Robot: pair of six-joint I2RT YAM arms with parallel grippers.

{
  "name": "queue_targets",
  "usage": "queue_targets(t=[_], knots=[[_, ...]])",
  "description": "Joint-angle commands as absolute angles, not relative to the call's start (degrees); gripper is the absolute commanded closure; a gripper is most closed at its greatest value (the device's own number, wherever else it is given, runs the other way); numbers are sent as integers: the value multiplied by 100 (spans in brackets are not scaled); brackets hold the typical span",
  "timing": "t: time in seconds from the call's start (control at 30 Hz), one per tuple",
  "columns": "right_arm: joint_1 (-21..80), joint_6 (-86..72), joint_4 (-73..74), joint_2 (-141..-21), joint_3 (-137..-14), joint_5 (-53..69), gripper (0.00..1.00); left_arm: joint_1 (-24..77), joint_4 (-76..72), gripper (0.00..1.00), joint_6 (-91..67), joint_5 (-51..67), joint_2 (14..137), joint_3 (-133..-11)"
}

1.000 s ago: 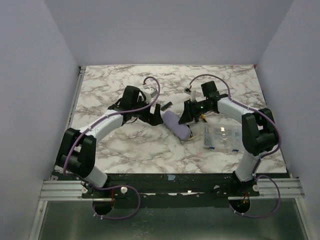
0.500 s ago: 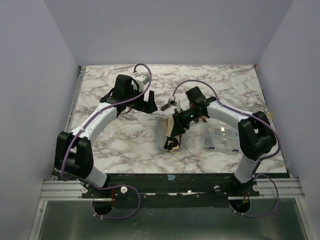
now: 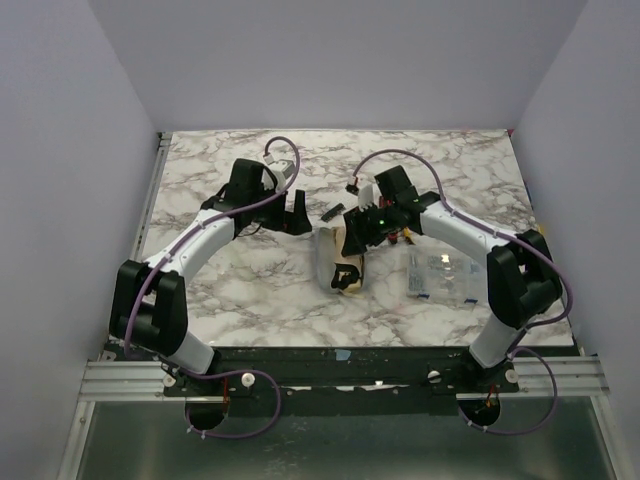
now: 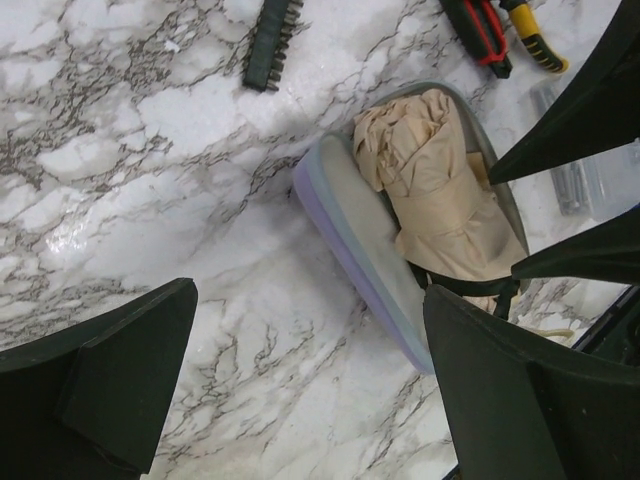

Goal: Open the umbrella

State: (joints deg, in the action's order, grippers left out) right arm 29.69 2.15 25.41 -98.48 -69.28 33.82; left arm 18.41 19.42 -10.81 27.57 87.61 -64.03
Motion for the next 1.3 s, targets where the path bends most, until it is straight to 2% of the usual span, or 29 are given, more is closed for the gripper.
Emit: queue_targets(t=[0.0, 0.23, 0.57, 0.67, 0.83, 0.93, 1.0, 1.1, 1.27], knots=[[3111, -709, 2807, -9957, -7042, 2554, 34, 1802, 1847, 2, -1125, 2331, 8428, -6179], [3354, -799, 2819, -10194, -7112, 2224, 29, 1741, 1850, 2, -957, 2009, 8314, -6150], [3644, -844, 2751, -10981, -7119, 923, 31, 1594, 2054, 1, -800, 1676, 8230, -6101], [3647, -766, 2691, -11052, -7125, 967, 41, 1540, 2079, 2, -774, 1618, 8204, -6058], [3903, -543, 2329, -11073, -7210, 1465, 78, 1358, 2108, 2, -804, 1630, 8180, -6015], [4189, -351, 2035, -11283, -7370, 1614, 98, 931, 2374, 2, -1224, 2198, 8345, -6211], [4270, -370, 1878, -11591, -7671, 1663, 100, 595, 2371, 2, -1306, 2677, 8387, -6316], [4289, -594, 1735, -12251, -8391, 1499, 100, 231, 2453, 2, -1150, 2725, 8363, -6618], [4144, -924, 1591, -13504, -10215, 976, 100, -374, 2635, 2, -845, 2685, 8195, -6899]])
